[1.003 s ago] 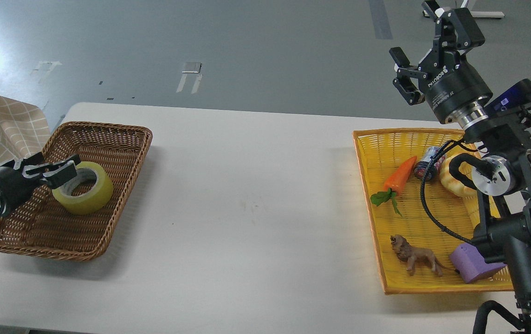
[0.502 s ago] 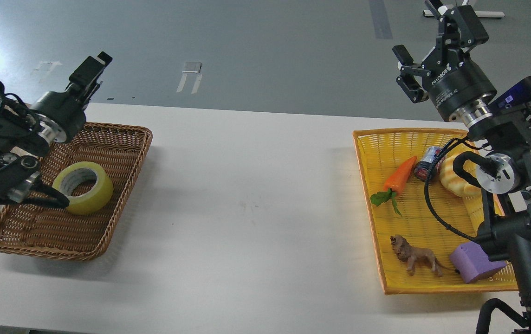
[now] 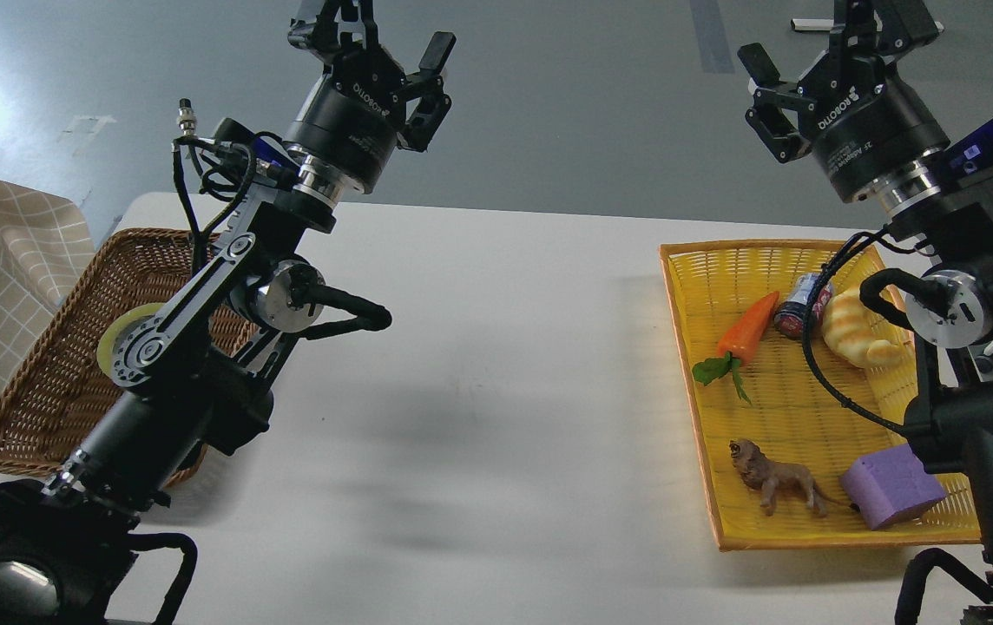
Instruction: Place and transfer tape with both arms
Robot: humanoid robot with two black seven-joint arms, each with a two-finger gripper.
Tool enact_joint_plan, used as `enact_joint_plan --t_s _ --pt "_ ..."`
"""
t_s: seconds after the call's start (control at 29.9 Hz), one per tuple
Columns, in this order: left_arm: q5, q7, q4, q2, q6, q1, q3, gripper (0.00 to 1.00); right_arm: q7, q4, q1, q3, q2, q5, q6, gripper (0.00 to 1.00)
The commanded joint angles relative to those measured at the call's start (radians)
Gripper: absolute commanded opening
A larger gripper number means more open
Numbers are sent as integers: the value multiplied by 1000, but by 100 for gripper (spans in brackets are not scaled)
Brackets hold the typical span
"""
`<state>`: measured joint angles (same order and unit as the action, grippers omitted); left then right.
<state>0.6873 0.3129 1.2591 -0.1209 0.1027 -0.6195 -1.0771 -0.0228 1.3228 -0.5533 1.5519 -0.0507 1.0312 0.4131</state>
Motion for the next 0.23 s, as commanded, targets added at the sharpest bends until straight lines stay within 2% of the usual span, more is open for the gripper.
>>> enact_joint_plan --t_s 0.0,0.07,0.2 --pt "-17 6 0 65 49 24 -29 99 10 44 3 -1 32 0 24 100" --pt "-12 11 0 105 63 79 -33 98 17 65 10 -1 49 0 24 100" --pt "-12 11 -1 121 65 115 -61 99 18 116 29 -1 51 0 24 100"
